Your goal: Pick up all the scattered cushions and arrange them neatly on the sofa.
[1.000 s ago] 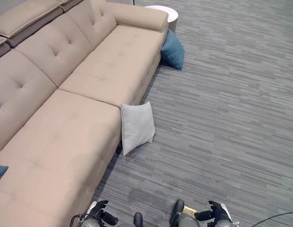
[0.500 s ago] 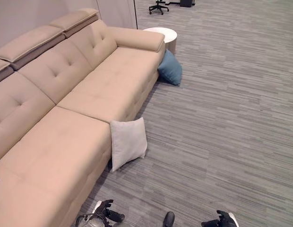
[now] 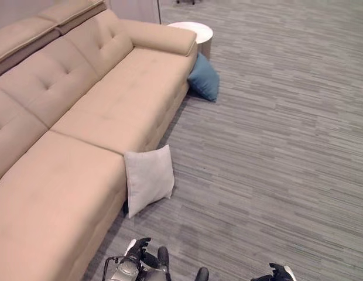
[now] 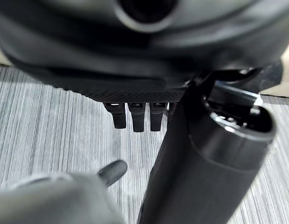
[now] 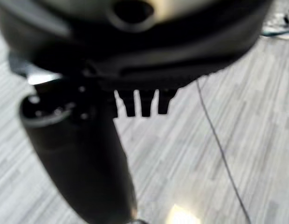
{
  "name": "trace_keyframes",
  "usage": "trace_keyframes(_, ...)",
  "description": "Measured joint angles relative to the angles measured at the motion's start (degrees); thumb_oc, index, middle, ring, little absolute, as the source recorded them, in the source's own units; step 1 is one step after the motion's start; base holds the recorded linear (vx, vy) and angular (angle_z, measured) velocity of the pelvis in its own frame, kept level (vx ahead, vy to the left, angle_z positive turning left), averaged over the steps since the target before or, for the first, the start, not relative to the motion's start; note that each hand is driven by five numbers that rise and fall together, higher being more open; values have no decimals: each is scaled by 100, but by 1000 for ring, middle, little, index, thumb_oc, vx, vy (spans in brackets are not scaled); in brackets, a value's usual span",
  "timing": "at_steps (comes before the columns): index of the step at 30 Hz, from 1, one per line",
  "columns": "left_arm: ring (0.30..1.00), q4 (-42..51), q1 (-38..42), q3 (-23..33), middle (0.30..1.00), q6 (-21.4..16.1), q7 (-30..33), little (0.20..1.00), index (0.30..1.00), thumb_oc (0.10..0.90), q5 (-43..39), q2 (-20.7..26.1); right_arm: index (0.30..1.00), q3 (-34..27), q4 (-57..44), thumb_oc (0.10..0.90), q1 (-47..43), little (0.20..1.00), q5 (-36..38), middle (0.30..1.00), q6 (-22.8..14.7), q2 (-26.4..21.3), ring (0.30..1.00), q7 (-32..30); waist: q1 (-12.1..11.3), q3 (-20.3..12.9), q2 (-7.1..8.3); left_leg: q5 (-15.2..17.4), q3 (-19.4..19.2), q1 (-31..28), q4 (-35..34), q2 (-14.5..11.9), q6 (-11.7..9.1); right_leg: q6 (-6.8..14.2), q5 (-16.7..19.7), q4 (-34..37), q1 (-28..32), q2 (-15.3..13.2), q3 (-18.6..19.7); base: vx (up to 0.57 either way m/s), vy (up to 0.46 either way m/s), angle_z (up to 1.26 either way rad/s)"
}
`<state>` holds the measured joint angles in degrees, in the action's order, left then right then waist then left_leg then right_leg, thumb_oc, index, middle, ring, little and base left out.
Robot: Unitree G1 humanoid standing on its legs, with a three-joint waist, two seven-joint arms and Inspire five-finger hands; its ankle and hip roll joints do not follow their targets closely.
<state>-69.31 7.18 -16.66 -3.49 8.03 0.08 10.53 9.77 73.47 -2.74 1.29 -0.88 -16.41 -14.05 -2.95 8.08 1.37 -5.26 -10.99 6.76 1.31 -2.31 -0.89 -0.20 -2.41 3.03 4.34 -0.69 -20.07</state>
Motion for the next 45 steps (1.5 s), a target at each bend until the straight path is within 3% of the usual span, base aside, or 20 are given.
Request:
trace_keyframes(3, 900, 19, -84, 104, 900, 13, 1, 900, 900, 800, -2, 115, 900, 18, 29, 800, 10, 900, -26, 900, 21, 19, 900, 31, -123, -48, 37, 208, -107, -314, -138, 166, 283, 394, -608, -1464, -416, -430, -15, 154, 114, -12)
trace_keyframes(5, 900, 28, -72, 106, 900, 14, 12, 900, 900, 800, -4, 219, 900, 54, 19, 800, -55, 900, -56, 900, 30, 21, 900, 81, -180, -60, 78, 269, -62, -405, -182, 247, 385, 729, -889, -3008, -1073, -822, -1, 143, 93, 20)
trace_keyframes(8, 900, 10, -58, 68, 900, 23, 12, 900, 900, 800, -6, 378, 900, 97, -22, 800, -159, 900, -71, 900, 17, 54, 900, 135, -162, -60, 142, 458, 198, -593, -140, 369, 604, 917, -879, -4517, -1669, -1202, 197, 158, 38, 40)
trace_keyframes(11, 900, 0, -88, 60, 900, 22, 22, 900, 900, 800, -8, 432, 900, 100, -53, 800, -341, 900, -72, 900, -15, 100, 900, 141, -245, 8, 50, 601, 305, -778, -181, 354, 675, 981, -943, -4078, -1946, -1202, 313, 224, -76, 23)
trace_keyframes(14, 900, -44, -102, 47, 900, 21, 19, 900, 900, 800, -6, 369, 900, 111, -220, 800, -387, 900, -71, 900, -28, 95, 900, 148, -193, 76, -37, 689, 559, -839, -185, 329, 611, 831, -801, -2882, -2062, -1092, 528, 204, -128, 39)
trace_keyframes(16, 900, -212, -95, 56, 900, 17, 10, 900, 900, 800, -2, 299, 900, 225, -249, 800, -460, 900, -69, 900, -41, 114, 900, 181, -66, 137, -54, 757, 799, -818, -171, 332, 492, 834, -350, -1837, -2202, -873, 1284, 247, -168, 67)
trace_keyframes(17, 900, -264, -246, 60, 900, 12, 13, 900, 900, 800, -5, 281, 900, 227, -248, 800, -397, 900, -66, 900, -71, 177, 900, 209, 21, 155, 66, 886, 1020, -942, -153, 355, 286, 713, 376, -1389, -2110, -824, 1479, 404, -299, 95)
trace_keyframes(18, 900, -284, -294, 51, 900, 33, 18, 900, 900, 800, -3, 241, 900, 230, -249, 800, -358, 900, -69, 900, -76, 159, 900, 221, 89, 157, 6, 945, 1188, -955, -68, 260, 186, 552, 605, -1216, -1881, -683, 1609, 233, -188, 85)
trace_keyframes(20, 900, -276, -396, 47, 900, -10, 19, 900, 900, 800, 8, 172, 900, 215, -180, 800, -299, 900, -71, 900, -18, 120, 900, 250, 77, 98, -139, 945, 1250, -1041, 20, 0, 108, 412, 458, -1158, -1673, -486, 1331, 201, -213, 51)
trace_keyframes(21, 900, -268, -425, 57, 900, -6, 22, 900, 900, 800, 5, 134, 900, 209, -194, 800, -263, 900, -72, 900, -21, 126, 900, 262, 67, 96, -131, 885, 1246, -958, 185, -81, -66, 313, 463, -1105, -1514, -439, 1207, 146, -234, 51)
trace_keyframes(23, 900, -250, -303, 46, 900, -18, 12, 900, 900, 800, 9, 190, 900, 204, -210, 800, -182, 900, -72, 900, -24, 102, 900, 261, 79, 64, -12, 760, 1343, -660, 765, -81, -259, 266, 421, -948, -1343, -450, 965, 72, -204, 68)
trace_keyframes(25, 900, -214, -101, 51, 900, -18, 9, 900, 900, 800, 10, 192, 900, 224, -238, 800, -221, 900, -73, 900, -34, 0, 900, 258, 80, 75, 102, 547, 1310, -88, 1602, -94, -608, 16, 531, -562, -1118, -456, 651, 75, -189, 66)
trace_keyframes(27, 900, -150, -71, 59, 900, -23, 1, 900, 900, 800, 5, 193, 900, 227, -249, 800, -345, 900, -72, 900, -45, -89, 900, 257, 12, 90, 125, 472, 1107, 111, 1895, -118, -610, -210, 535, -486, -1012, -395, 600, 92, -153, 21)
trace_keyframes(29, 900, -157, 17, 46, 900, -22, 1, 900, 900, 800, 4, 160, 900, 223, -251, 800, -410, 900, -66, 900, -106, -138, 900, 247, 68, 88, 94, 281, 958, 230, 2076, -266, -708, -239, 453, -389, -842, -337, 366, 106, -82, 56)
trace_keyframes(30, 900, -28, 66, 43, 900, -29, -18, 900, 900, 800, 0, 153, 900, 224, -236, 800, -373, 900, -46, 900, -111, -126, 900, 247, 77, 154, 221, 252, 530, 290, 2135, -363, -651, -233, 446, -94, -602, -342, 97, 127, -48, 103)
trace_keyframes(32, 900, 72, 77, 30, 900, -53, -95, 900, 900, 800, -7, 47, 900, 221, -227, 800, -289, 900, -39, 900, -110, -141, 900, 246, 76, 166, 240, 341, -85, 353, 1643, -485, -515, -318, 379, 149, -478, -225, -198, 200, -10, 94)
trace_keyframes(35, 900, 25, 210, 51, 900, -21, -115, 900, 900, 800, -8, -14, 900, 225, -163, 800, -180, 900, 2, 900, -94, -83, 900, 252, 83, 288, 228, 217, -744, 525, 545, -519, -661, -128, 195, 268, -243, -98, -604, 332, 97, 83)
trace_keyframes(40, 900, -11, 44, 202, 900, -4, -112, 900, 900, 800, -4, 17, 900, 229, -185, 800, -59, 900, 0, 900, -87, -75, 900, 258, 100, 164, 51, -96, -535, 244, 58, -454, -386, 20, 35, 78, 101, 35, -599, 120, 129, -13)
trace_keyframes(41, 900, -22, 43, 191, 900, -6, -117, 900, 900, 800, -1, 40, 900, 231, -189, 800, -85, 900, -1, 900, -106, -51, 900, 253, 100, 127, 72, -92, -517, 196, 55, -353, -56, 124, -75, -29, 103, -67, -583, 155, 146, -10)
trace_keyframes(45, 900, -27, 14, 161, 900, 0, -113, 900, 900, 800, -4, 152, 900, 224, -196, 800, -33, 900, -5, 900, -59, 14, 900, 303, 66, 99, 210, 79, -558, -131, -69, -25, 238, 450, -442, -1530, -318, -685, -460, 119, 145, 9)
